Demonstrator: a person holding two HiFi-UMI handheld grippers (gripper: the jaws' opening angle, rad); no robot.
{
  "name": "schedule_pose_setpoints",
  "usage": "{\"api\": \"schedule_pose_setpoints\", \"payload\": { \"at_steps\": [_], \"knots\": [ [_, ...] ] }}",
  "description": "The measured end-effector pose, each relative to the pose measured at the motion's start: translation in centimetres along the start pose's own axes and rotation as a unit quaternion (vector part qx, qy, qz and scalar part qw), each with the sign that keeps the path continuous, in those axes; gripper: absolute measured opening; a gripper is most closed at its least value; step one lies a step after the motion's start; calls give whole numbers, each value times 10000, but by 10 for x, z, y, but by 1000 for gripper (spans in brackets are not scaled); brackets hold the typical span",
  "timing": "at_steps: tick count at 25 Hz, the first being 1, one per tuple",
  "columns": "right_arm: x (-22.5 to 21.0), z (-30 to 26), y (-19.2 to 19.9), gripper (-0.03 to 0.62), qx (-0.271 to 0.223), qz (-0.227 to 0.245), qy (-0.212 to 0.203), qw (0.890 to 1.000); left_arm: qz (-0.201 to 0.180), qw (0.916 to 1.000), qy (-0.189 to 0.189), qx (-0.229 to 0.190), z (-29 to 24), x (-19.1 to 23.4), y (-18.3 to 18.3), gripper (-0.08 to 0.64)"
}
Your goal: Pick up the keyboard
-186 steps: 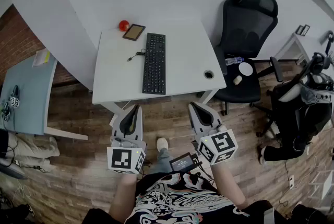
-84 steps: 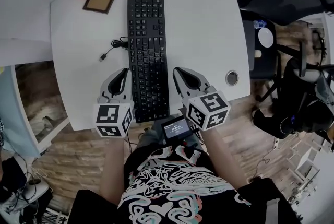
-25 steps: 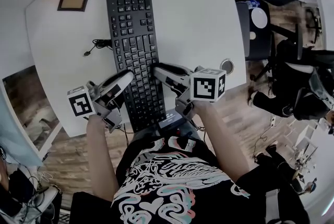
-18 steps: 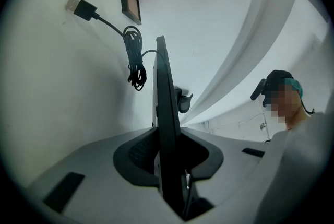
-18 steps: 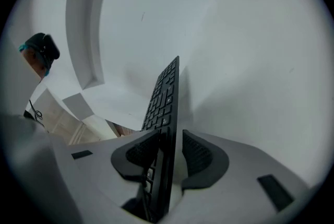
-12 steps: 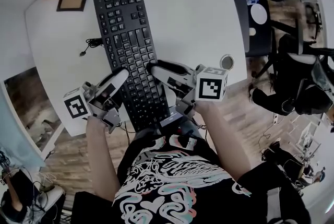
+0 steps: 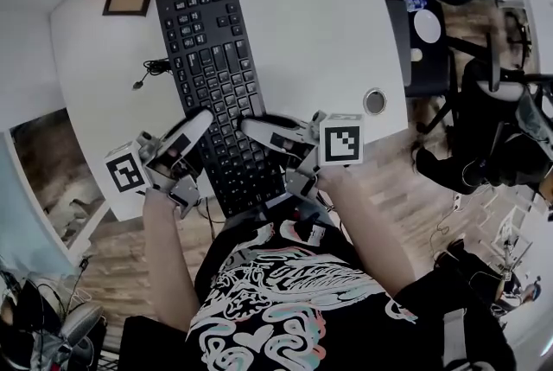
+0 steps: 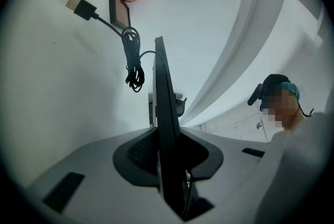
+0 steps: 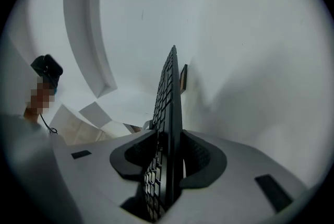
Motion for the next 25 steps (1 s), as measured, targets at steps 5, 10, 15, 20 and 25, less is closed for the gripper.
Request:
{"api": "schedule_pose_setpoints", "payload": {
  "at_steps": [5,10,15,20,25],
  "knots": [
    [4,3,1,129,-242,39,-255,9994,-74,9999,114,-68,3,4,3,98],
    [4,3,3,126,-309,159,-136,9993,-258,9996,48,108,2,8,0,110],
    [7,5,6,126,-432,279,-98,9986,-418,9991,-10,69,2,7,-1,115],
    [13,5,3,126,-491,479,-85,9976,-487,9988,-15,-45,-1,5,-5,118],
    [29,6,2,126,-619,514,-281,9964,-545,9984,-59,-127,-5,-9,-6,123]
  ]
}}
Point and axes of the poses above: the fingertips, and each gripper's own axes: z backward along the fingers, x to its left, y out of its underside, the point moved 8 cm from there along z, backward along the fingers, and after that the axes turned 5 degrees about y, right-handed, at the moved point
